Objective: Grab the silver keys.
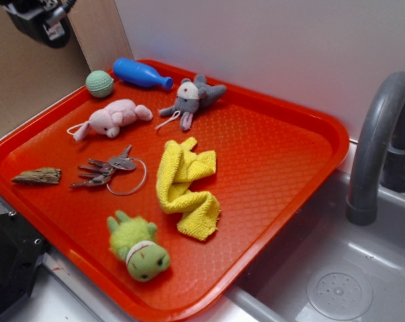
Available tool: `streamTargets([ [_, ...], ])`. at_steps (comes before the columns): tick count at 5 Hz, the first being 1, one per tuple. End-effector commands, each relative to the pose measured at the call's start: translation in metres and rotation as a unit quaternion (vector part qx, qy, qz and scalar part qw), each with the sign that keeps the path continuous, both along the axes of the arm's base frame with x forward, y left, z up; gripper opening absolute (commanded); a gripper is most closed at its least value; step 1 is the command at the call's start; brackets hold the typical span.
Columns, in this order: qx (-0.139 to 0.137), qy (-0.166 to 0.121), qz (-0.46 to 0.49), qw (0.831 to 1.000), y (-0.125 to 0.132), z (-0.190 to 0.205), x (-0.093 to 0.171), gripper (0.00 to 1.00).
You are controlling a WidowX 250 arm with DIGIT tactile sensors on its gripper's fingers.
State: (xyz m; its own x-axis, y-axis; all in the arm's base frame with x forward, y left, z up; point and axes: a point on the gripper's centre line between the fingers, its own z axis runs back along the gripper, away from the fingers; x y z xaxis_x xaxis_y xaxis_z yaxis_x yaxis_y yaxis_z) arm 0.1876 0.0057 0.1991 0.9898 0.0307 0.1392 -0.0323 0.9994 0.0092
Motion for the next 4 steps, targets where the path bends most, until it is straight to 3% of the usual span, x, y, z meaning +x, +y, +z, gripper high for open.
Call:
streamTargets([
  [1, -0.02, 0.003, -0.065, 0.998, 0.0, -0.017, 0.026, 1.0],
  [2, 0.001, 0.019, -0.188, 0.982, -0.001, -0.039, 0.055, 1.0],
  [3, 0.018, 0.022, -0.309, 0.951, 0.002, -0.069, 0.062, 1.0],
  [4, 0.045, 0.035, -0.425, 0.903, -0.013, -0.094, 0.047, 1.0],
])
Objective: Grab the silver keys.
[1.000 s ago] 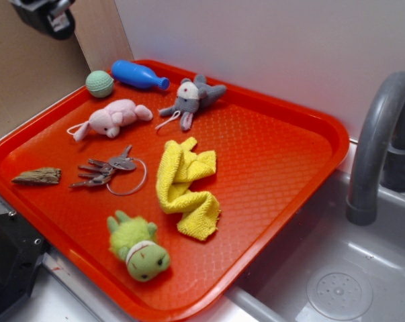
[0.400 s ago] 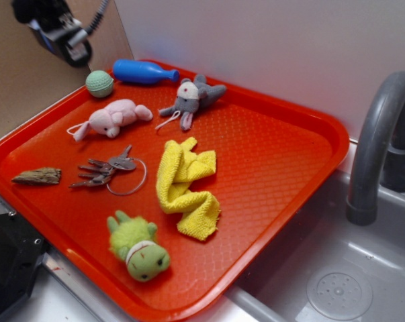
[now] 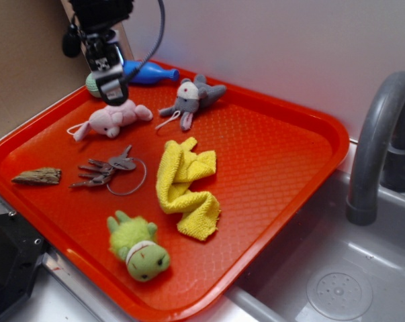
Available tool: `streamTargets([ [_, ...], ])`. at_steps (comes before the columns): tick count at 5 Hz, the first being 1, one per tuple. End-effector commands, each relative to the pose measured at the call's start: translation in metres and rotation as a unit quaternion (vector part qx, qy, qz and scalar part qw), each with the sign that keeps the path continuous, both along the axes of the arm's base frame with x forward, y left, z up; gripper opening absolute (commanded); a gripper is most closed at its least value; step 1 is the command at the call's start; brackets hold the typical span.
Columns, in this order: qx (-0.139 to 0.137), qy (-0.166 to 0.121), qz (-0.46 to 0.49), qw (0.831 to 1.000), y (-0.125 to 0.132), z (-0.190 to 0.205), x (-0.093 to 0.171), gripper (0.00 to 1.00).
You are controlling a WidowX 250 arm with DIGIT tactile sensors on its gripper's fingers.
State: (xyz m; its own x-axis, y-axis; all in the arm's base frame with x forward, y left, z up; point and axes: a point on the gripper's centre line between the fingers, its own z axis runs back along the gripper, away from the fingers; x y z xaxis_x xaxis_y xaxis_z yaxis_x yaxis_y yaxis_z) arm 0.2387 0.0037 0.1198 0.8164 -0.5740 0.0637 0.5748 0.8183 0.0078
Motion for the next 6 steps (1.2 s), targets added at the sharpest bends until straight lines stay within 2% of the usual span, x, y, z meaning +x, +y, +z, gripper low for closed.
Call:
streamTargets([
  [1, 0.001, -0.03, -0.241, 0.97, -0.023, -0.026, -0.018, 1.0],
  [3, -0.028, 0.004, -0.446, 0.895, -0.027, -0.066, -0.022, 1.0],
  [6, -0.049, 0.025, -0.445, 0.894, -0.034, -0.074, -0.038, 1.0],
])
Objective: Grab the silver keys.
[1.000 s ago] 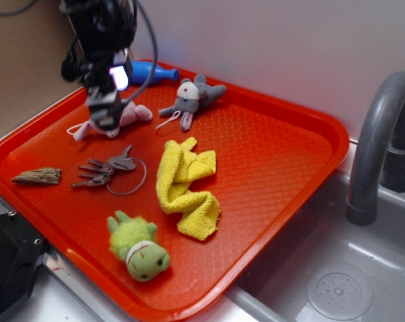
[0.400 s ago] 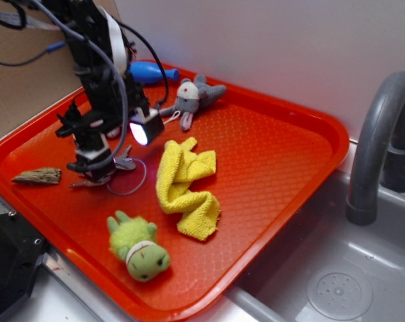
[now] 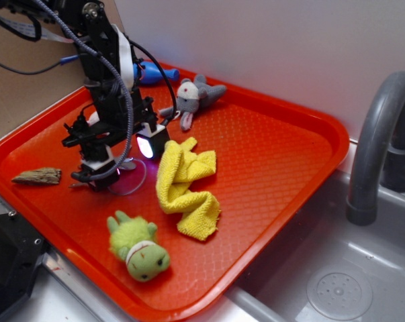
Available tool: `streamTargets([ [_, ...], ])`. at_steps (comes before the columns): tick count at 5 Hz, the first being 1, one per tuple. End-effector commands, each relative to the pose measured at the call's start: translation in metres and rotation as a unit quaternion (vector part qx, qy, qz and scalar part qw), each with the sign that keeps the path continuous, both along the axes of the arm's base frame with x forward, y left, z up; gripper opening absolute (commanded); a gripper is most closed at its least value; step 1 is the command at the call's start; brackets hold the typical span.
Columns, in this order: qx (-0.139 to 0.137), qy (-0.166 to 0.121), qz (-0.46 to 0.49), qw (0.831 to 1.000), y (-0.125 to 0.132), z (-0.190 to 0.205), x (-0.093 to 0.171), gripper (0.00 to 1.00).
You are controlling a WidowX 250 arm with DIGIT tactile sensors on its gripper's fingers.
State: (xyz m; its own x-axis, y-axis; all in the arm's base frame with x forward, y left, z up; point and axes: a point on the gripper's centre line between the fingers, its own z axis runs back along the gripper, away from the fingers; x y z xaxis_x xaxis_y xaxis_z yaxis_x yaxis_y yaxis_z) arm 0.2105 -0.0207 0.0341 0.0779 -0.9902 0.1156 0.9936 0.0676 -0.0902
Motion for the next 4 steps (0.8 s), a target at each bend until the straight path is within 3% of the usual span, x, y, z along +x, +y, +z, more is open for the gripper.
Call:
streamTargets([
  [1, -0.002, -0.001, -0.017, 1.0, -0.01, 0.014, -0.018, 1.0],
  [3, 0.006, 0.014, -0.012, 1.0, -0.005, 0.007, -0.024, 0.97],
  [4, 0.013, 0.007, -0.003, 1.0, -0.003, 0.002, -0.016, 0.95],
])
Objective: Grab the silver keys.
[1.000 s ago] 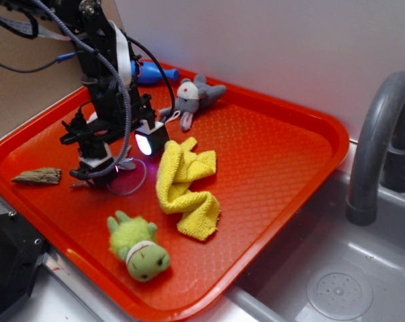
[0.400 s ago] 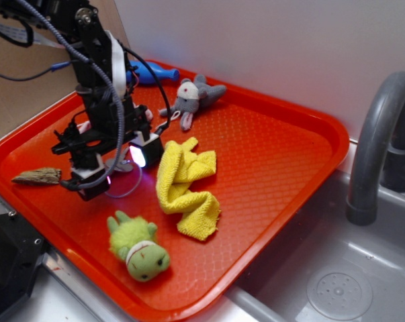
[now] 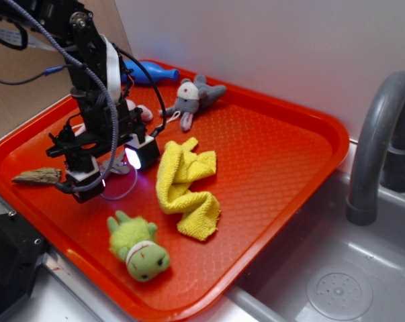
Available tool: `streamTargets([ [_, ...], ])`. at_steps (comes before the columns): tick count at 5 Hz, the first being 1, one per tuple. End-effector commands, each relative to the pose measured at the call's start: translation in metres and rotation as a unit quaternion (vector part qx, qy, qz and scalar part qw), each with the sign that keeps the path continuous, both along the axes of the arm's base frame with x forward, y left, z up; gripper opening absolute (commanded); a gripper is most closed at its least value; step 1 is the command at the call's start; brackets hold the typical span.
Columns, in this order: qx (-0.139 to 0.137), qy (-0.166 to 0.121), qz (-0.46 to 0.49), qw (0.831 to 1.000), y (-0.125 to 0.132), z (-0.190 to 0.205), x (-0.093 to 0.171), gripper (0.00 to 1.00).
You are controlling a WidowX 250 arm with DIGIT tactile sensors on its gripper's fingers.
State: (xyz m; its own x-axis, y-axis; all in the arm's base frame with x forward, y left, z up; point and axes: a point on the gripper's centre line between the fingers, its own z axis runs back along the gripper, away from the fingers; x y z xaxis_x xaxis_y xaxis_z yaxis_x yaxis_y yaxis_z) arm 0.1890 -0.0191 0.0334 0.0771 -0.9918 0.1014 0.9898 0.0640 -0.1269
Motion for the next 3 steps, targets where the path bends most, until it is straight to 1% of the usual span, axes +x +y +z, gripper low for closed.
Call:
streamTargets([
  [1, 0.024, -0.013, 0.019, 0.999, 0.002, -0.007, 0.015, 0.97],
  [2, 0.031, -0.008, 0.029, 0.999, 0.004, -0.014, 0.012, 0.97],
  [3, 0.023, 0.005, 0.026, 0.999, 0.006, -0.009, 0.003, 0.95],
])
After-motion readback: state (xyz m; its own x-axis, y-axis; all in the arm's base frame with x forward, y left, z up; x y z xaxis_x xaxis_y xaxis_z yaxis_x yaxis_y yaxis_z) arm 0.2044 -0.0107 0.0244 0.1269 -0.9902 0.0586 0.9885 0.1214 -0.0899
